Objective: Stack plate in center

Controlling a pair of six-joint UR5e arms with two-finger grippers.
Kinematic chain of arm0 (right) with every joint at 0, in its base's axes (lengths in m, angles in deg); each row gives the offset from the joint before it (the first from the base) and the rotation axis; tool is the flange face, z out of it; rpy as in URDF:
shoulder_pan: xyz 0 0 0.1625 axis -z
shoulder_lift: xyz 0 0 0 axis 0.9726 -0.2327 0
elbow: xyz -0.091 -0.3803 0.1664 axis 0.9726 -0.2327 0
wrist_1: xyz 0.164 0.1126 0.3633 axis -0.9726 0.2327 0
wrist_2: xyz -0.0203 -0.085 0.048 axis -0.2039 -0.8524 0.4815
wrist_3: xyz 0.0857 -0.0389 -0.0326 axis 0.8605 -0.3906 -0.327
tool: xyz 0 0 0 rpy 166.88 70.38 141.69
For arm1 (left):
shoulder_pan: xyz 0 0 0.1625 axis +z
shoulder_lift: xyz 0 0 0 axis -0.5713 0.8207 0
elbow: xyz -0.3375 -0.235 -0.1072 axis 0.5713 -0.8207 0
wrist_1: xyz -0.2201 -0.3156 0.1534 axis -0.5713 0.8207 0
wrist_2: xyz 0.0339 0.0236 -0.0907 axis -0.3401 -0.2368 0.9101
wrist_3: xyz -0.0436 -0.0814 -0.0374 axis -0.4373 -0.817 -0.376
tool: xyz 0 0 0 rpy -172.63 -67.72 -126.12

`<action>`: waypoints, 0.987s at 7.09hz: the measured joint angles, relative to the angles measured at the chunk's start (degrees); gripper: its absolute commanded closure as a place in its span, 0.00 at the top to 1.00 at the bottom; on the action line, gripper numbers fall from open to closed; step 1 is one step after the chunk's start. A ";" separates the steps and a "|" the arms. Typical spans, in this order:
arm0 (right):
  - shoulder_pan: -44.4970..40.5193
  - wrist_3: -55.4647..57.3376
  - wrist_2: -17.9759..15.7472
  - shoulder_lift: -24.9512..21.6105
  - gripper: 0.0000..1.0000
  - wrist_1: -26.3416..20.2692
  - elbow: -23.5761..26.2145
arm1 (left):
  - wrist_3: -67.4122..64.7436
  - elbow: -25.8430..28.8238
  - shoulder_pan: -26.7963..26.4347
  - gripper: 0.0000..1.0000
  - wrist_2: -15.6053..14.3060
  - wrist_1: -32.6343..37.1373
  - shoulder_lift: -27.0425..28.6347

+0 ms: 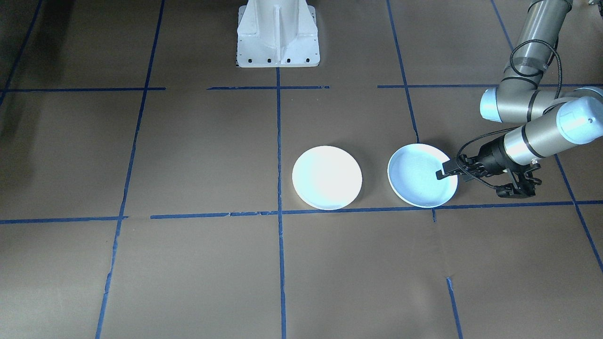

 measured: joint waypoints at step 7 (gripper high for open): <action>0.02 0.00 0.00 0.00 1.00 0.00 0.00 | -12.91 -6.75 13.64 0.91 -10.51 -6.16 7.37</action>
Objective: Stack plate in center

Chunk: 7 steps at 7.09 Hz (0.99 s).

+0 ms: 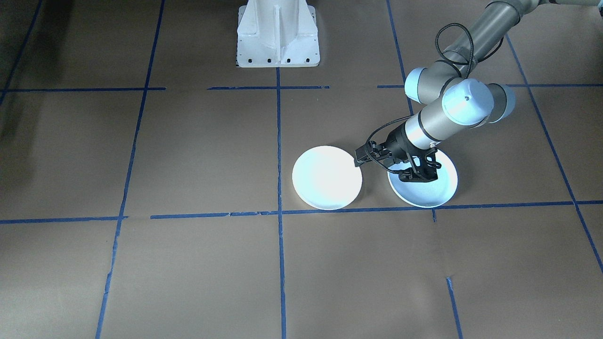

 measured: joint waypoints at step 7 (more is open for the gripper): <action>-0.04 0.00 0.00 0.00 1.00 0.00 -0.01 | 0.19 4.83 2.09 0.36 -0.10 0.45 2.74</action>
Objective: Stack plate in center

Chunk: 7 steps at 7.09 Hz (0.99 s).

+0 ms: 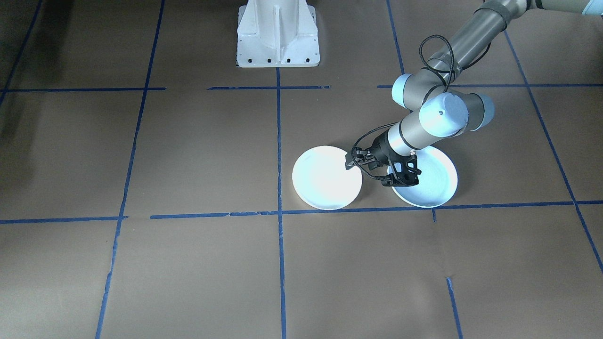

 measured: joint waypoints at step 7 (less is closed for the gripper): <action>0.04 0.00 0.00 0.00 1.00 0.00 -0.01 | 0.83 0.71 0.09 0.00 -0.07 0.21 0.29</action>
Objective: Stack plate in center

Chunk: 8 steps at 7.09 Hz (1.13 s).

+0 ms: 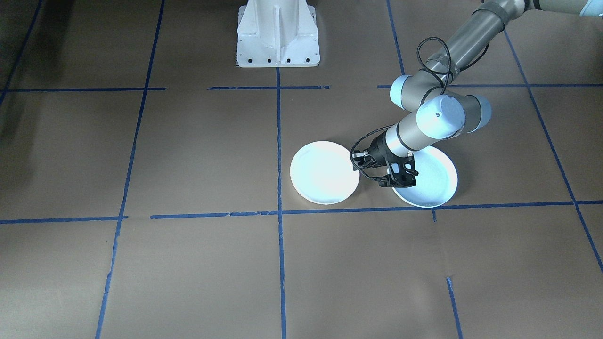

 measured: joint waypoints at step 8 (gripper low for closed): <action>-0.02 0.00 0.00 0.00 1.00 0.00 0.03 | 13.03 -5.26 -15.08 0.00 7.64 -0.66 -10.50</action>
